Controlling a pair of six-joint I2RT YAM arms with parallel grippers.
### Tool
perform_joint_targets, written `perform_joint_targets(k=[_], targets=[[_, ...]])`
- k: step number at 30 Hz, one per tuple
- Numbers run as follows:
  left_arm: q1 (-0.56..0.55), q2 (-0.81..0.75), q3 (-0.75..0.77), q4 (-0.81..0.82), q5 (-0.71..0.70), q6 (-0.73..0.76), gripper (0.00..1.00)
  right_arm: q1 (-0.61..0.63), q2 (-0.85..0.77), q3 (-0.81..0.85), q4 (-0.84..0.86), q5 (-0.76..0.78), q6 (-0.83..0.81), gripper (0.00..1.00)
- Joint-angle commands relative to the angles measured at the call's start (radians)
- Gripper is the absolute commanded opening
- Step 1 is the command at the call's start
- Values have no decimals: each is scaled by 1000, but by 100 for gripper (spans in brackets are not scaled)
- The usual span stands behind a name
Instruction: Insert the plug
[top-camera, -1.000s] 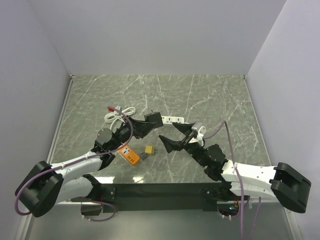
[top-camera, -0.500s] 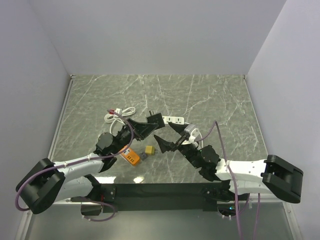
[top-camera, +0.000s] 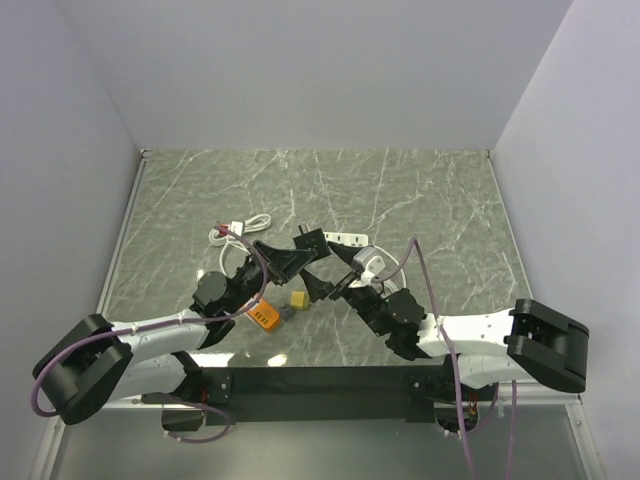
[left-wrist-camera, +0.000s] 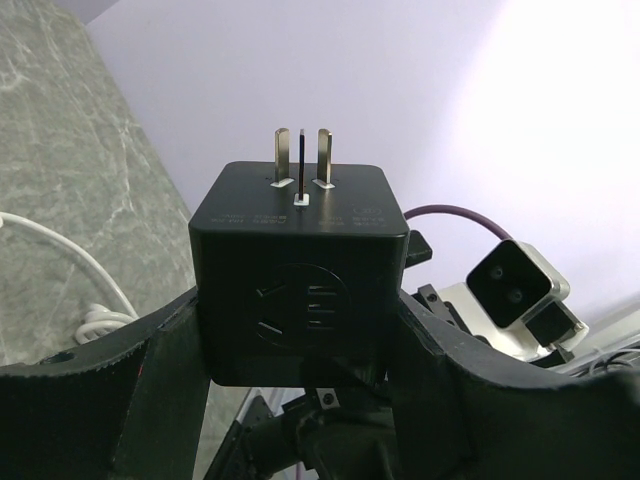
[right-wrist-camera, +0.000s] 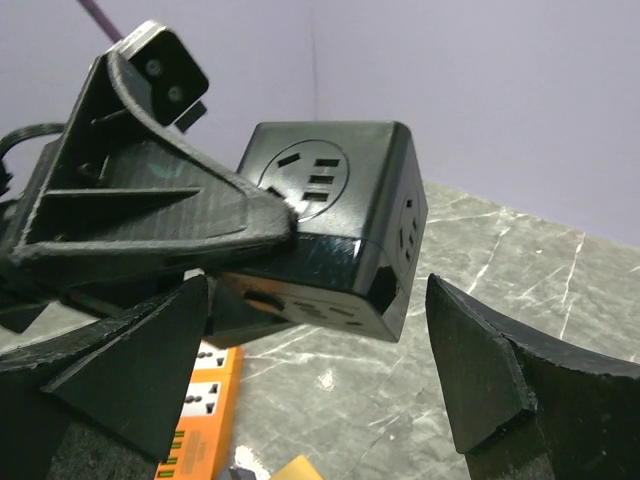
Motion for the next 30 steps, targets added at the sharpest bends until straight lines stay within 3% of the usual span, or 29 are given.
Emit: perform_joint_targets(k=[1, 10, 13, 16, 18, 22, 25, 26, 27, 30], targets=[[-11, 4, -18, 141, -31, -44, 1, 11, 15, 63, 60, 47, -28, 95], [-25, 21, -29, 192, -25, -67, 1, 13, 83, 116, 63, 106, -57, 92], [-30, 14, -21, 174, -18, -58, 1, 11, 108, 113, 89, 116, -64, 87], [-31, 20, -27, 190, -13, -62, 1, 11, 124, 112, 118, 142, -68, 54], [-31, 27, -26, 204, -1, -59, 1, 11, 123, 113, 115, 181, -70, 0], [-31, 58, -29, 227, 15, -50, 7, 10, 92, 106, 106, 220, -106, 0], [-31, 50, -32, 220, 5, -23, 39, 1, 39, 112, 27, 228, -116, 0], [-28, 43, -34, 211, -1, -10, 73, -6, 2, 116, -47, 226, -113, 0], [-25, 17, -38, 180, -16, 13, 96, -25, -20, 124, -97, 220, -102, 0], [-5, -44, -41, 107, -31, 66, 99, -76, -107, 133, -263, 174, -32, 0]])
